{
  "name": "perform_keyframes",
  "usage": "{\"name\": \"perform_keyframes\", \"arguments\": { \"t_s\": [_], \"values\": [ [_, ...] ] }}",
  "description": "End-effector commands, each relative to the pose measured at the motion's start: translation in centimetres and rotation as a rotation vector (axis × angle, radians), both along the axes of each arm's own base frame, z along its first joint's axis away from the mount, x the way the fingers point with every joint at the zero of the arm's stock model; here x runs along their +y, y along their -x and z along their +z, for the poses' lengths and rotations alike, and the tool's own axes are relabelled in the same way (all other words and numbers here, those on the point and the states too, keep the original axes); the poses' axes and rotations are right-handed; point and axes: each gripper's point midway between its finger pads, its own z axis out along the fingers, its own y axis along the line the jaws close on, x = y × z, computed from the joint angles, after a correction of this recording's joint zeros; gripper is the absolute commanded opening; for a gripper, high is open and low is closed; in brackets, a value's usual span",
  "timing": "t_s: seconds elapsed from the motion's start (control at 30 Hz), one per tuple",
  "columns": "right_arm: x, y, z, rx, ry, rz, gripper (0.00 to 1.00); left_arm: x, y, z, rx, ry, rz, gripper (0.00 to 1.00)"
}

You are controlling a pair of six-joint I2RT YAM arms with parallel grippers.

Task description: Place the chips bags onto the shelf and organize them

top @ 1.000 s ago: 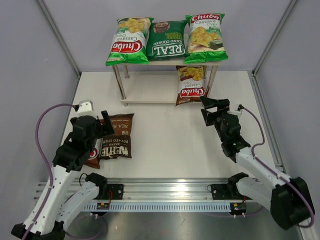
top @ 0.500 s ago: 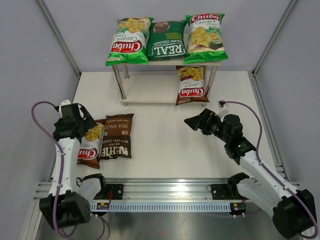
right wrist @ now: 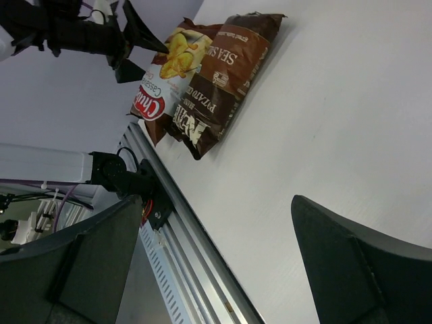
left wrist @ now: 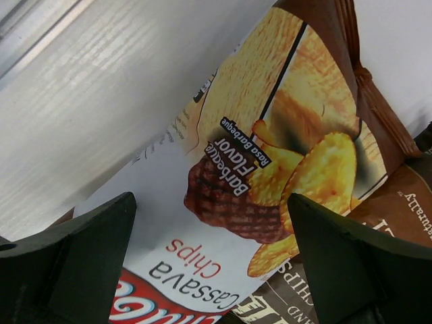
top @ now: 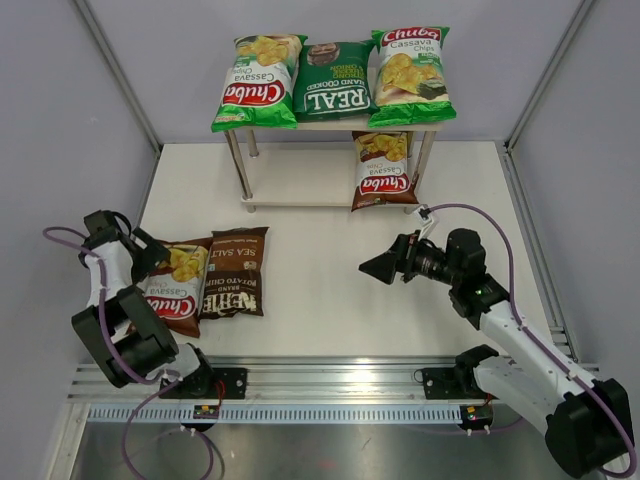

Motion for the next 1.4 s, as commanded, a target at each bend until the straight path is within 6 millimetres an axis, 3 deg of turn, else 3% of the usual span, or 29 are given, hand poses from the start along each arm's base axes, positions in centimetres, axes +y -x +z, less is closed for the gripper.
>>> {"name": "perform_keyframes", "arguments": {
  "t_s": [0.0, 0.07, 0.13, 0.33, 0.5, 0.83, 0.93, 1.37],
  "values": [
    [-0.2, 0.7, 2.2, -0.129, -0.021, 0.025, 1.0, -0.2, -1.3, 0.4, -0.033, 0.031, -0.055, 0.98],
    [-0.2, 0.7, 2.3, -0.13, -0.023, 0.021, 0.99, -0.9, -1.3, -0.5, -0.028, 0.07, -0.072, 0.93],
    [-0.2, 0.6, 2.2, -0.125, -0.02, 0.022, 1.0, -1.5, -1.7, -0.6, -0.056, 0.104, -0.091, 0.81],
    [-0.2, 0.3, 1.6, -0.105, -0.011, 0.008, 1.0, -1.7, -2.0, 0.8, -0.113, 0.085, -0.085, 0.25],
    [-0.3, -0.3, 1.2, -0.098, 0.001, -0.015, 1.0, -1.7, -2.4, 3.0, -0.199, 0.042, -0.086, 0.0],
    [0.1, -1.6, -0.7, -0.04, 0.017, -0.029, 1.0, -2.9, -3.4, 8.4, -0.362, -0.02, -0.132, 0.0],
    [0.1, -1.8, -0.9, -0.032, 0.019, -0.032, 1.0, -3.4, -3.8, 8.8, -0.379, -0.011, -0.152, 0.0],
    [1.1, -2.1, -0.3, -0.004, -0.043, 0.003, 0.99, -4.4, -3.3, 13.7, -0.451, -0.117, -0.177, 0.0]
  ]
}}
